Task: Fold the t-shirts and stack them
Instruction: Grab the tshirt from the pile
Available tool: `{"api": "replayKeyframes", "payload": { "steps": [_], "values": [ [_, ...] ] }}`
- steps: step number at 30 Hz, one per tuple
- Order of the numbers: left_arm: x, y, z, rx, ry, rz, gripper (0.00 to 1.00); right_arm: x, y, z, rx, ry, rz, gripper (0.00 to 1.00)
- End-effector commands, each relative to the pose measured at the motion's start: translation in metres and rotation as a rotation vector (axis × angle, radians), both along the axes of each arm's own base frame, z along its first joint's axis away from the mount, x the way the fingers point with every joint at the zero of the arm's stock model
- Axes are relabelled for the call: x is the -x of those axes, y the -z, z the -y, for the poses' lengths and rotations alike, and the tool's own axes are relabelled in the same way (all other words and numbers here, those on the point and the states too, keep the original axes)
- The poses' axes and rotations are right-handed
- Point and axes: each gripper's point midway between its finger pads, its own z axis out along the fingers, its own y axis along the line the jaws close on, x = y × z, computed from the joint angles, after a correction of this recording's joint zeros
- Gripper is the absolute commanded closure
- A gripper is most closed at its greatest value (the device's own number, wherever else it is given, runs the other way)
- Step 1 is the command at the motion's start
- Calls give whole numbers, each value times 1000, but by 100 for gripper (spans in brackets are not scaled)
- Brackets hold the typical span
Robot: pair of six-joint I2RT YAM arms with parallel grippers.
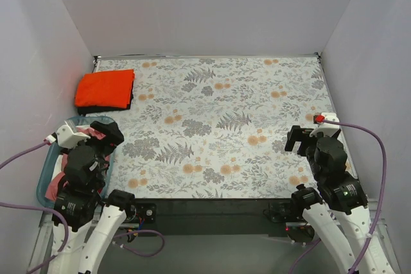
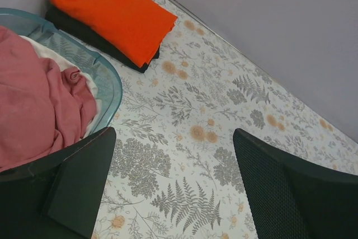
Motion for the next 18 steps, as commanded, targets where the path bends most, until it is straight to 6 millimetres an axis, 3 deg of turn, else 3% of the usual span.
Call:
{"api": "replayKeyframes", "payload": {
  "steps": [1, 6, 11, 15, 18],
  "values": [
    [-15, 8, 0, -44, -13, -43, 15, -7, -9, -5, -12, -22, 55, 2],
    [-44, 26, 10, -78, 0, -197, 15, -10, -3, -12, -13, -55, 53, 2],
    [-75, 66, 24, -77, -19, -489, 14, -12, 0, -18, -12, -89, 48, 2],
    [-86, 98, 15, -114, -116, -677, 10, -9, -2, -21, -16, -115, 73, 2],
    [-87, 110, -10, -119, -220, -770, 10, -7, -5, -24, -26, -133, 92, 2]
  ]
}}
